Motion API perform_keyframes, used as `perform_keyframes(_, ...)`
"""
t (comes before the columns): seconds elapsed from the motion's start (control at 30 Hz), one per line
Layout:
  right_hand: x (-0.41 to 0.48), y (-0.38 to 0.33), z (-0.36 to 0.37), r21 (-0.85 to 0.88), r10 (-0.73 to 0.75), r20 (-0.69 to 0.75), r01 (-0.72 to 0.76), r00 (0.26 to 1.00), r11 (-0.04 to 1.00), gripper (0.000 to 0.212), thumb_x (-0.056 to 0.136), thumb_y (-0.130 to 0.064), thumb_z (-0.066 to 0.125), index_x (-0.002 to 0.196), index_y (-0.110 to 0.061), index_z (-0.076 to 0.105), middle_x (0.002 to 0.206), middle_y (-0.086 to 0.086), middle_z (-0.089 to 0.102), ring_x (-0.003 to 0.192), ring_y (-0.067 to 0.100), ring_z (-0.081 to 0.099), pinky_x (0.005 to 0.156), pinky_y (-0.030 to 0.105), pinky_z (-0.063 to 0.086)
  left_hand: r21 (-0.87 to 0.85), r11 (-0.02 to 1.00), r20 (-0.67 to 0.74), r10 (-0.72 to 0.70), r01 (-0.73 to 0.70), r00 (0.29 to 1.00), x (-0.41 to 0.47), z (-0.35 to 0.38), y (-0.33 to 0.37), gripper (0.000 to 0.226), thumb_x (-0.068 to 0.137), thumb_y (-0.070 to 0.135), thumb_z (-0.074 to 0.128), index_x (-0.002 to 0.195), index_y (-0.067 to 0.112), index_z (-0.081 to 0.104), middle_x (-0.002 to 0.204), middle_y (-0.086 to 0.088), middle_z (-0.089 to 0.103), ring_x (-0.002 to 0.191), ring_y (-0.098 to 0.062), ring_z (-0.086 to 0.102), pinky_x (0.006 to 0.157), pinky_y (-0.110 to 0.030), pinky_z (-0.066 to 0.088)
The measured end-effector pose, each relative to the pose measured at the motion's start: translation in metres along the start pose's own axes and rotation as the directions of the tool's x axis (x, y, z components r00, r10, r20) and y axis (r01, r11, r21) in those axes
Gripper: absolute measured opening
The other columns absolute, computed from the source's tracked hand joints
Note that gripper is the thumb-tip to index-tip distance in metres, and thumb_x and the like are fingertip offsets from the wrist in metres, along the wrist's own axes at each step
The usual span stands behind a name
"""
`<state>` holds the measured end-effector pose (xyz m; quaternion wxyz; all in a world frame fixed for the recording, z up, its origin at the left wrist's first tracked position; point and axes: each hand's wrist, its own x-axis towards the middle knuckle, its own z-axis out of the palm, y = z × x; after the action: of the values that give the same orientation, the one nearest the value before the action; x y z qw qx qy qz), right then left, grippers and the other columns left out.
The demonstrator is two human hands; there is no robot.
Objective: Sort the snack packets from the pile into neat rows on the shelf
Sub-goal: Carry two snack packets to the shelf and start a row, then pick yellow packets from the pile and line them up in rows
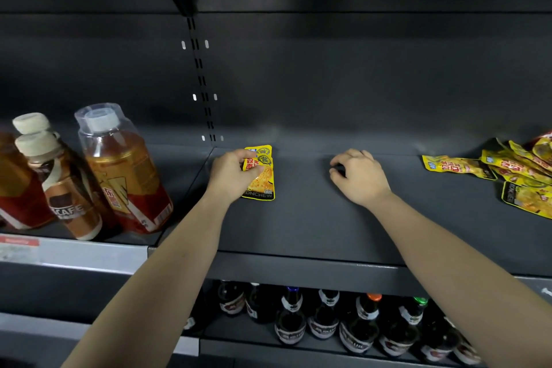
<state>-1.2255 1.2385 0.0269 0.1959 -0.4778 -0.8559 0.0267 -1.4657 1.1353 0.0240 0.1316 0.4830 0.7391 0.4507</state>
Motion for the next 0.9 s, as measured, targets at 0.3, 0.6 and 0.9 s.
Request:
perform_keyframes(0.3, 0.000, 0.000, 0.000, -0.001, -0.004, -0.007, 0.004, 1.000, 1.000, 0.031, 0.093, -0.033, 0.049, 0.118, -0.021, 0.062, 0.120, 0.001, 0.058, 0.115, 0.025, 0.045, 0.098, 0.036, 0.039, 0.151, 0.987, -0.018, 0.063, -0.059, 0.998, 0.002, 0.002, 0.000, 0.027, 0.078, 0.019, 0.077, 0.104, 0.014, 0.073, 0.121, -0.006, 0.055, 0.113, -0.023, 0.054, 0.103, -0.027, 0.038)
perform_keyframes(0.6, -0.007, 0.015, -0.028, 0.062, -0.019, 0.076, 0.014, 0.997, 0.998, 0.033, 0.094, -0.031, 0.051, 0.123, -0.019, 0.059, 0.123, 0.005, 0.056, 0.122, 0.027, 0.045, 0.098, 0.035, 0.043, 0.341, 0.911, -0.067, 0.270, -0.232, 0.960, 0.004, 0.005, 0.027, 0.017, 0.081, 0.027, 0.069, 0.099, 0.025, 0.070, 0.114, 0.000, 0.060, 0.113, -0.028, 0.051, 0.100, -0.040, 0.036)
perform_keyframes(0.9, -0.048, 0.131, -0.095, -0.040, 0.157, -0.016, -0.157, 0.987, 0.987, 0.023, 0.086, -0.027, 0.059, 0.105, -0.019, 0.069, 0.108, 0.009, 0.066, 0.109, 0.030, 0.057, 0.090, 0.037, 0.049, 0.331, 0.806, 0.329, 0.388, -0.490, 0.861, -0.025, 0.124, 0.151, 0.026, 0.089, 0.036, 0.060, 0.114, 0.032, 0.063, 0.127, 0.005, 0.054, 0.125, -0.020, 0.045, 0.100, -0.040, 0.032)
